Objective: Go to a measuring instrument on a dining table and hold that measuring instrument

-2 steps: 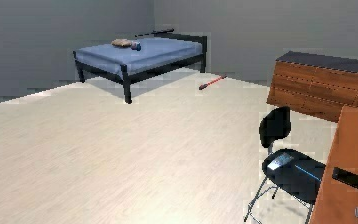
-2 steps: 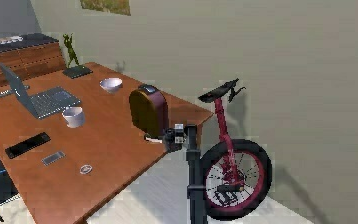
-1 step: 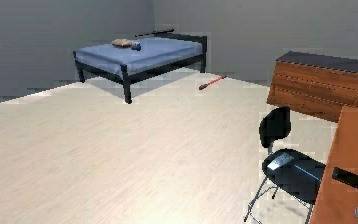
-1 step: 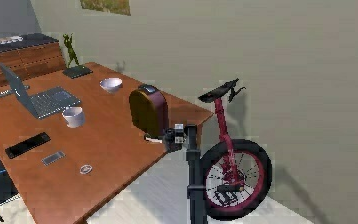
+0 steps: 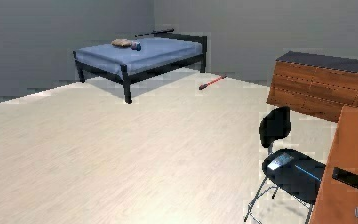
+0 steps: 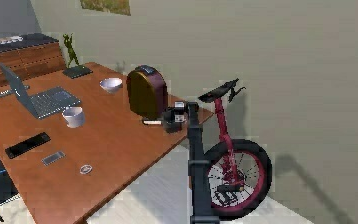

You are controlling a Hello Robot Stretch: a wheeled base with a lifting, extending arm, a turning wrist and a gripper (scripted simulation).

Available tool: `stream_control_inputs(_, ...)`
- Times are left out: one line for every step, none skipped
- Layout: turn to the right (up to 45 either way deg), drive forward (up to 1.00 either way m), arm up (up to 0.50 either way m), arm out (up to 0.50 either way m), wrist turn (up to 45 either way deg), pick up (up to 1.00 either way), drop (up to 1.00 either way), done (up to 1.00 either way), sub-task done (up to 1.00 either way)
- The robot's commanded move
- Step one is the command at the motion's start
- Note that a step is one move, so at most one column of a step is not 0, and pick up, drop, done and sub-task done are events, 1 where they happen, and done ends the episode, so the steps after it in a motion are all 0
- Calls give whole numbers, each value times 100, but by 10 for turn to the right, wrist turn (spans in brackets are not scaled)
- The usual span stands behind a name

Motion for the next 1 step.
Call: stream_control_inputs(0,0,0,0,0,0,0,100,0)
